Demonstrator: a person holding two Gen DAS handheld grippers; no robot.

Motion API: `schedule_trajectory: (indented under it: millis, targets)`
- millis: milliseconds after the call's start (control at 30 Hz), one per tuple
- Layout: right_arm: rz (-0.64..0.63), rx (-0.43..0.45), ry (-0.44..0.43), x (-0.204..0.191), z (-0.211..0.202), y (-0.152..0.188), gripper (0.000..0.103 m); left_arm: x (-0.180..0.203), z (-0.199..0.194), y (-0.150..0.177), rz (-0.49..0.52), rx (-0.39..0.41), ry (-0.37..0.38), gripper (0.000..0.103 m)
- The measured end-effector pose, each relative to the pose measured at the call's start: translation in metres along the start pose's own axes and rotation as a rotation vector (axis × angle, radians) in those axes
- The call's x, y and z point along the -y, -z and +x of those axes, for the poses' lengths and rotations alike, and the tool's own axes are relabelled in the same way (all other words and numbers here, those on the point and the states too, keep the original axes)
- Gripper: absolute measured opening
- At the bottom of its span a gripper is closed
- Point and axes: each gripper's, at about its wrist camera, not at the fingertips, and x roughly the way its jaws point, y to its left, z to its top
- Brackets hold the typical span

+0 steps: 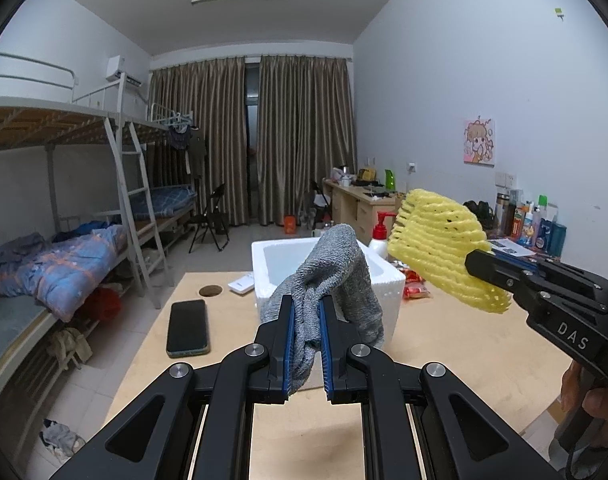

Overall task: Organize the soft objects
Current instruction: 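Lift and carry the sock in the left tool over the foam box while the right carries the sleeve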

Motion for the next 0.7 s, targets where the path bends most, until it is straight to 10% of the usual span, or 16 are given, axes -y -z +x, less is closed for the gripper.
schedule_trajectory:
  millis: [700]
  targets:
    - [-0.022,-0.009,-0.015,0.003,0.040,-0.027,0.013,-0.017,0.046,-0.040,0.000,0.015,-0.002,0.012]
